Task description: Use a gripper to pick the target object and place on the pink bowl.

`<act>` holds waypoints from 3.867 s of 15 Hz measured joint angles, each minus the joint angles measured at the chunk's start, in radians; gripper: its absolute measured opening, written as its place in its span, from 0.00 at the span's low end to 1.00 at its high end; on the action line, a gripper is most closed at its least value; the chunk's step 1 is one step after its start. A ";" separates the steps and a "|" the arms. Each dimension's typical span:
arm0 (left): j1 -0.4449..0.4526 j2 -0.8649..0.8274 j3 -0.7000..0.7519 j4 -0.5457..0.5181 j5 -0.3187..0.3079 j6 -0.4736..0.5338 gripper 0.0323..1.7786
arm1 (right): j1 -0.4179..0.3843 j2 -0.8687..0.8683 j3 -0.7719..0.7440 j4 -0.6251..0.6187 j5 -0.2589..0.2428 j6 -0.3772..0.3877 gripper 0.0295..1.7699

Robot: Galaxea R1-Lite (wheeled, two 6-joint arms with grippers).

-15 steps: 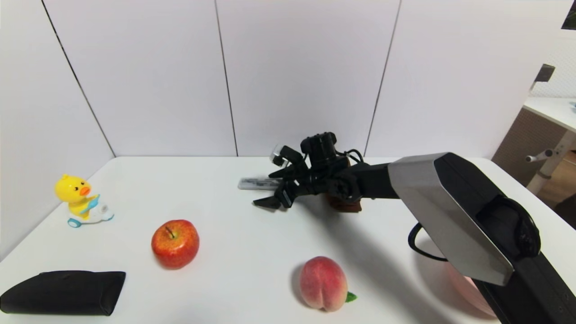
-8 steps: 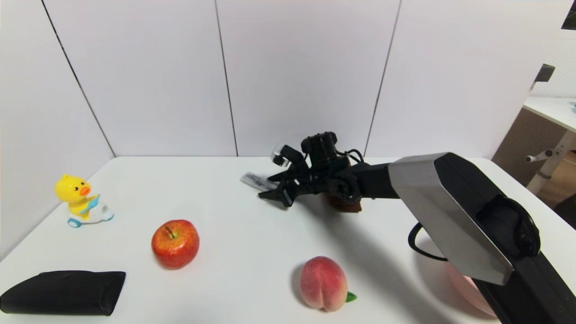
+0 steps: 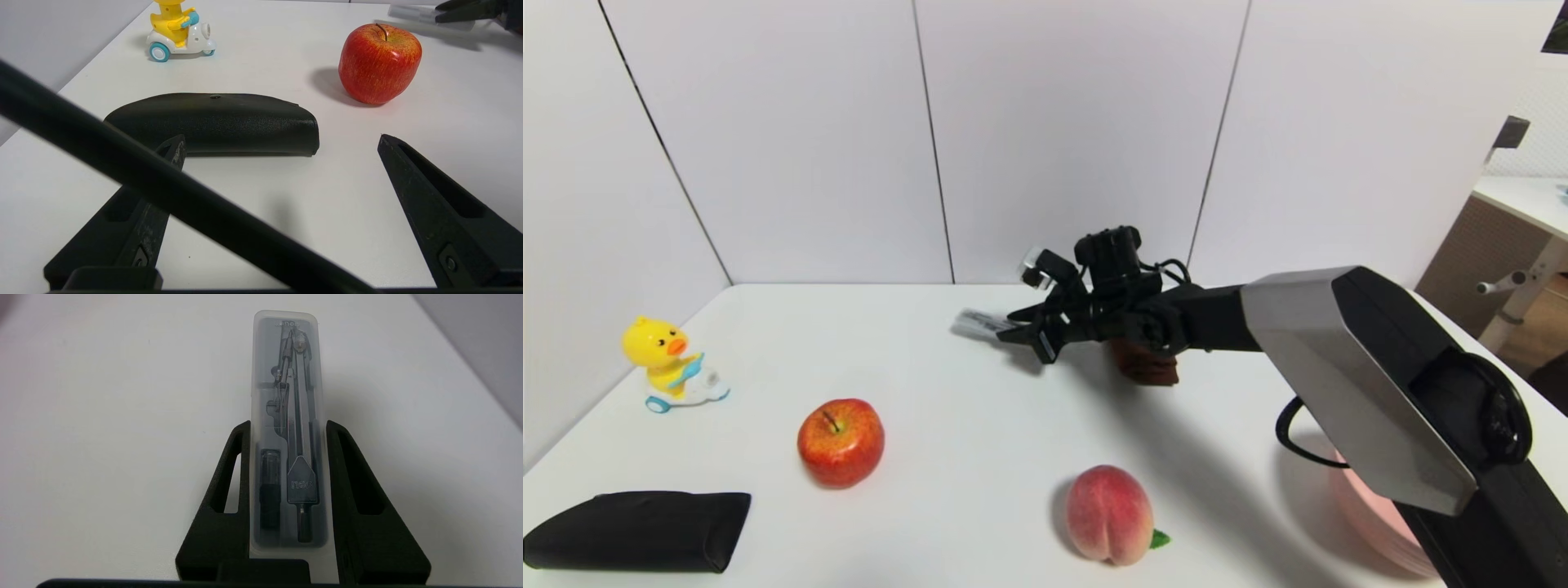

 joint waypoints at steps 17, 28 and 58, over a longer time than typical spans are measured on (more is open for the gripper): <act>0.000 0.000 0.000 0.000 0.000 0.000 0.95 | -0.309 -0.756 0.369 0.280 0.036 0.035 0.30; 0.000 0.000 0.000 0.000 0.000 0.000 0.95 | -0.689 -1.142 1.199 0.039 0.103 0.023 0.30; 0.000 0.000 0.000 0.000 0.000 0.000 0.95 | -0.853 -1.359 1.402 -0.237 0.199 0.260 0.83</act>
